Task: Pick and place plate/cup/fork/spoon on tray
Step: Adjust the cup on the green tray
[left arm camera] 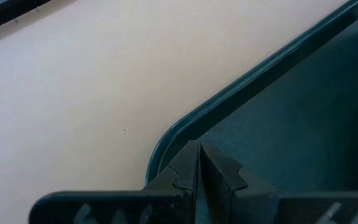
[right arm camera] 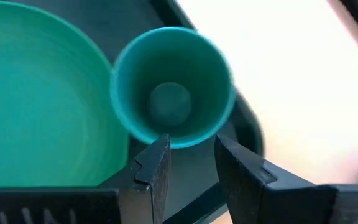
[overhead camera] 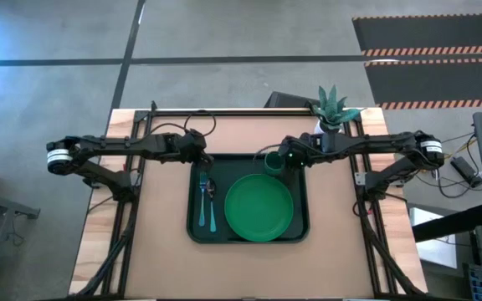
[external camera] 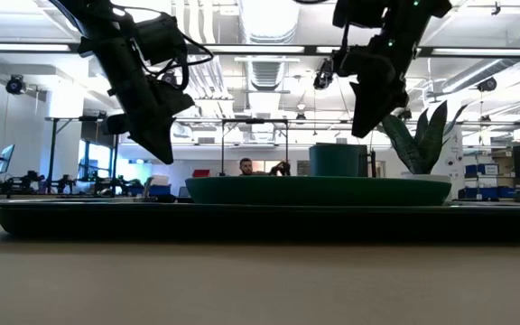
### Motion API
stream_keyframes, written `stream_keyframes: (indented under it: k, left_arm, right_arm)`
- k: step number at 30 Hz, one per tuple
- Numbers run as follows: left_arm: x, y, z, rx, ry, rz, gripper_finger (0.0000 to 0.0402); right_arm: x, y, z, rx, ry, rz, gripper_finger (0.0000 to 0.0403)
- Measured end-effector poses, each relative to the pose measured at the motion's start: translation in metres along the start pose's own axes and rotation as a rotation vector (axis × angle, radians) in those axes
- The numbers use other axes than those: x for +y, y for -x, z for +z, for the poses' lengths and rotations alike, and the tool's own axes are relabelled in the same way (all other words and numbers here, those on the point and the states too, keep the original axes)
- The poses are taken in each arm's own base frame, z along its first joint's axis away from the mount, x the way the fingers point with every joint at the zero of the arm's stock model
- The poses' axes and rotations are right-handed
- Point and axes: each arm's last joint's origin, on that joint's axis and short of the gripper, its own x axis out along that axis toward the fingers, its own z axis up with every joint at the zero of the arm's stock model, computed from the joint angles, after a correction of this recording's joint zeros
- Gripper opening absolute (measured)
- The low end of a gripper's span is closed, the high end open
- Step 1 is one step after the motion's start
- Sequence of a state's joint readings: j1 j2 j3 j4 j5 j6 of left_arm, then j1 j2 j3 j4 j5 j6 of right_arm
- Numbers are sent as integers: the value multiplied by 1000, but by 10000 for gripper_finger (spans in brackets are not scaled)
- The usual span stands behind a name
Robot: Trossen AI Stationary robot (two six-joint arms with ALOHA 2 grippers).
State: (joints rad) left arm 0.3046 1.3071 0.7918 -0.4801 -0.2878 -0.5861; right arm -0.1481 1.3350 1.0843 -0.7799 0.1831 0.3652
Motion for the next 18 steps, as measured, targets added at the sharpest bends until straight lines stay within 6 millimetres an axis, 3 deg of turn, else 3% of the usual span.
stream_keyframes:
  k: [9, 18]
  left_arm:
    - [0, 0, 0, 0, 0, 0, 0]
    - [0, 0, 0, -1, 1, 0, 0]
  right_arm:
    - [-26, -14, 9, 46, -12, 13, 119]
    - [-33, -31, 16, 49, -10, 20, 120]
